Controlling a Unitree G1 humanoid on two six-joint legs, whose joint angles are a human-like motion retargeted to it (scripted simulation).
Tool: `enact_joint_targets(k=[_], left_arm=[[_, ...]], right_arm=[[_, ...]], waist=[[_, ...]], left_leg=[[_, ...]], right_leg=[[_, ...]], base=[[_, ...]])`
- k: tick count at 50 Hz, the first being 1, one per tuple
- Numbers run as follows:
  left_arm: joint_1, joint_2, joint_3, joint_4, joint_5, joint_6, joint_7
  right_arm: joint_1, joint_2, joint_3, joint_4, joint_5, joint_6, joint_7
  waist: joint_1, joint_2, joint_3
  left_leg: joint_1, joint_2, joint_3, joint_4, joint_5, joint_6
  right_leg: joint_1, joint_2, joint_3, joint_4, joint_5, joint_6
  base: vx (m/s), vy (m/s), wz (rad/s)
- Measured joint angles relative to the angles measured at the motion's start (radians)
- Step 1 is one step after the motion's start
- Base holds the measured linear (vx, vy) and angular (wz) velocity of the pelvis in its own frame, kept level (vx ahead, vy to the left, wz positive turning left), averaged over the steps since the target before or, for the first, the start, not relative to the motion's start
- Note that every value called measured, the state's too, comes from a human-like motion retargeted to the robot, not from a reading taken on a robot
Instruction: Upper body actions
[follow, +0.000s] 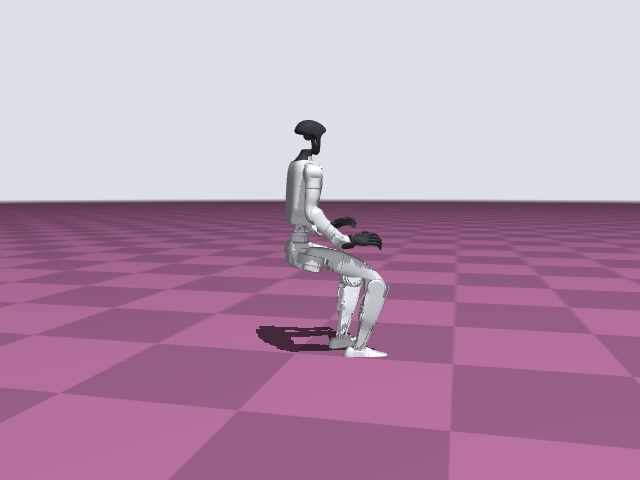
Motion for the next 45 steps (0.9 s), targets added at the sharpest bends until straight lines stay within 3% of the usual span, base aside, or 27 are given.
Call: enact_joint_targets(k=[10, 20, 38, 45], left_arm=[[-0.029, -0.047, -0.003, 0.071, -0.011, 0.148, -0.123], [-0.063, -0.053, 0.004, 0.088, -0.02, 0.175, -0.161], [-0.243, -0.084, 0.049, 0.226, 0.004, 0.328, -0.29], [-0.285, -0.087, 0.052, 0.248, -0.008, 0.336, -0.273]], right_arm=[[0.006, 0.0, 0.011, -0.015, -0.024, 0.021, -0.01], [-0.045, -0.006, 0.017, 0.005, -0.025, 0.065, -0.031], [-0.243, 0.008, -0.013, 0.1, -0.104, 0.299, 0.156], [-0.278, 0.002, -0.001, 0.11, -0.092, 0.357, 0.204]], waist=[[0.005, -0.011, -0.004], [0.001, -0.011, 0.007], [-0.022, -0.019, 0.038], [-0.026, -0.018, 0.048]], left_leg=[[-0.005, 0.001, -0.002, 0.002, 0.0, -0.003], [0.001, -0.001, -0.001, 0.001, 0.002, -0.001], [0.001, -0.005, 0.0, 0.001, 0.001, 0.0], [-0.015, -0.007, 0.001, 0.0, 0.002, 0.002]], right_leg=[[-0.007, 0.002, 0.001, 0.0, 0.001, -0.001], [-0.001, 0.0, 0.0, 0.0, 0.003, 0.0], [-0.001, -0.003, 0.0, 0.002, 0.001, 0.0], [-0.016, -0.004, -0.001, 0.003, -0.002, -0.001]], base=[[0.0, 0.0, 0.0], [0.0, 0.0, 0.0], [0.0, 0.0, 0.0], [0.0, 0.0, 0.0]])
